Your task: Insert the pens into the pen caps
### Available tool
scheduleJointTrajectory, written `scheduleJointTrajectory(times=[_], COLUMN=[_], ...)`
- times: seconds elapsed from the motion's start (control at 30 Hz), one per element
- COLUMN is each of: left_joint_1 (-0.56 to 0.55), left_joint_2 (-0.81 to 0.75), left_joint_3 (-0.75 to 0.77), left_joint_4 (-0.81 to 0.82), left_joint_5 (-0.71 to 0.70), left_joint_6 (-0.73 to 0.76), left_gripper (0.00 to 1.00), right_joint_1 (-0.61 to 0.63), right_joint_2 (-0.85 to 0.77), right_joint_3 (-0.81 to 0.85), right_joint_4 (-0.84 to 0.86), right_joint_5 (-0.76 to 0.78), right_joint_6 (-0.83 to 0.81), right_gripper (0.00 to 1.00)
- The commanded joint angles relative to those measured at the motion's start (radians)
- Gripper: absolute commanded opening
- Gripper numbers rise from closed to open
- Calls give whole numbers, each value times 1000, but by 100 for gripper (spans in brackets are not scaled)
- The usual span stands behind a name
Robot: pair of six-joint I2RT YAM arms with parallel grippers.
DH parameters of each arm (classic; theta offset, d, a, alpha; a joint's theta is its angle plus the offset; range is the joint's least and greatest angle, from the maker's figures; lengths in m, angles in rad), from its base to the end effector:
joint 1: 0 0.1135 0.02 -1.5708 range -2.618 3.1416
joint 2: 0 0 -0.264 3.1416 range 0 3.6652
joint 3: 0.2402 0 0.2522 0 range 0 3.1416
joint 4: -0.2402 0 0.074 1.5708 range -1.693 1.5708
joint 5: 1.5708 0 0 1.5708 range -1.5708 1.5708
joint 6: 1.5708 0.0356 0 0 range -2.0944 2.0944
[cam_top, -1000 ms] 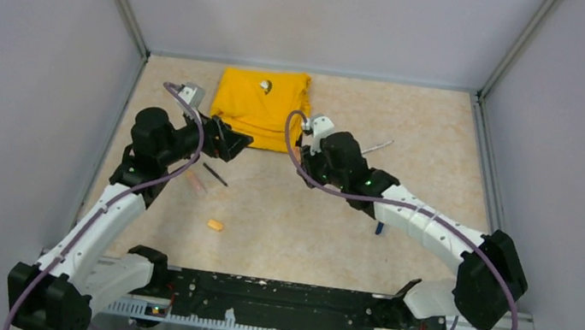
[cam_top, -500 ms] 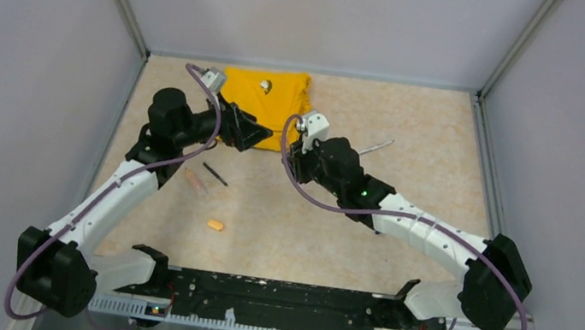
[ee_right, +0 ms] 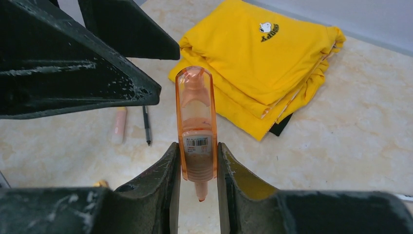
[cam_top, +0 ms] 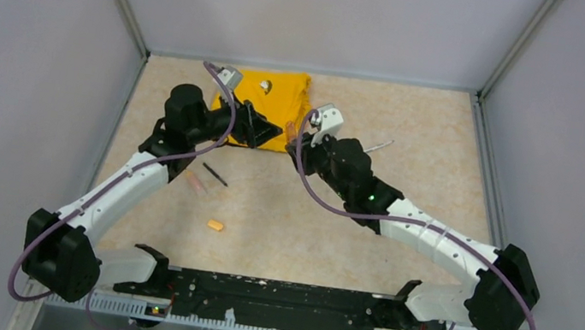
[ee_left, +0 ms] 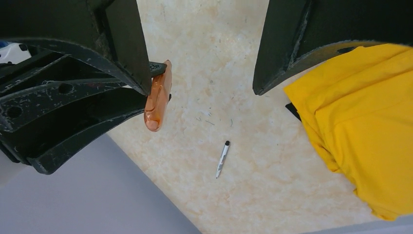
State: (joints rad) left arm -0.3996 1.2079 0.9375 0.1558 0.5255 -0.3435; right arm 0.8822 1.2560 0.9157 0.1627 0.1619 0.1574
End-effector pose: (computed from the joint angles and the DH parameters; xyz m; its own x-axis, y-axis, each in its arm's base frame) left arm 0.2533 -0.1264 0.3407 -0.3671 -0.1612 -0.9161 0.7137 0.5828 -0.3886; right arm 0.1929 0.2254 0.3200 -0.2145 -0.0172 -0.9766 -0.6354 0.7618 0.1262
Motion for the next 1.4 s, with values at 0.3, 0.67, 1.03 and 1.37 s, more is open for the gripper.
scheduleJointTrajectory(times=[0.3,0.67,1.03,1.37], left_joint_1=[-4,-4,-4,-4], left_joint_2=[-34,-5,27,38], left_joint_3=[-33,-22,-7,4], left_joint_4=[68,64,62,51], left_joint_5=[25,56,102,99], left_joint_6=[-15,-15,-24,-19], left_gripper=[79,63,46,19], right_joint_1=[47,53,54,54], right_joint_2=[49,72,98,118], right_joint_3=[38,65,78,86], right_joint_4=[119,130,156,147], right_joint_5=[0,-9,-31,-41], right_joint_6=[-3,-30,-45,-48], right_gripper=[5,6,7,8])
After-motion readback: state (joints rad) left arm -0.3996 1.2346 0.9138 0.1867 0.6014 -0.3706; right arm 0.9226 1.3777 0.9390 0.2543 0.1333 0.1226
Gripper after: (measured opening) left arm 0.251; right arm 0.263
